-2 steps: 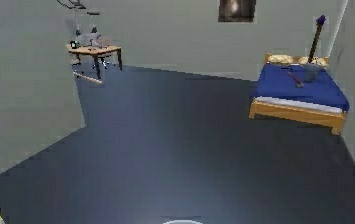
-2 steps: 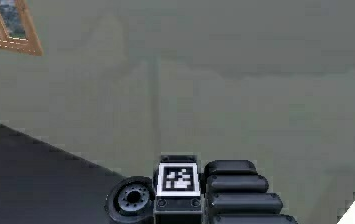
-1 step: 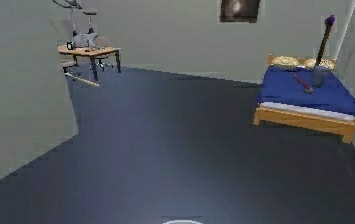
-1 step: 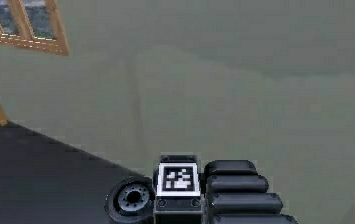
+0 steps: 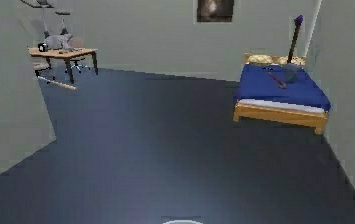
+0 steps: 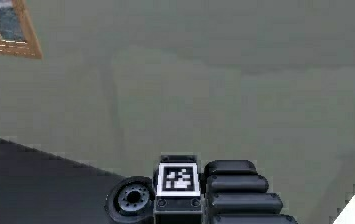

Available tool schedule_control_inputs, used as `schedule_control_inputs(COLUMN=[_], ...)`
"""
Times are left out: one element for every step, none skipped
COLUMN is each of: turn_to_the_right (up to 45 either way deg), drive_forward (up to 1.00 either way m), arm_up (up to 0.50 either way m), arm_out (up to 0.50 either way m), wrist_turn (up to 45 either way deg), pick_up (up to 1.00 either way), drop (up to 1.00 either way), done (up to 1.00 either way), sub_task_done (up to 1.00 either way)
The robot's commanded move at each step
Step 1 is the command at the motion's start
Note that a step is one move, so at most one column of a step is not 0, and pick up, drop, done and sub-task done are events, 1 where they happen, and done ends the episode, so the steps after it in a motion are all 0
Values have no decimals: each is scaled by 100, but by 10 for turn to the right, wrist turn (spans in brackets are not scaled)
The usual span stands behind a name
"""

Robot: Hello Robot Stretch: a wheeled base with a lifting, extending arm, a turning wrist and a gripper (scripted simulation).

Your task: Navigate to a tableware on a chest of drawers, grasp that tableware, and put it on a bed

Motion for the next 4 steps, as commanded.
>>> schedule_control_inputs(turn_to_the_right=[0, 30, 0, 0], drive_forward=[100, 0, 100, 60], arm_up=[0, 0, 0, 0], arm_out=[0, 0, 0, 0], wrist_turn=[0, 0, 0, 0], pick_up=[0, 0, 0, 0], drop=[0, 0, 0, 0], done=[0, 0, 0, 0], sub_task_done=[0, 0, 0, 0])
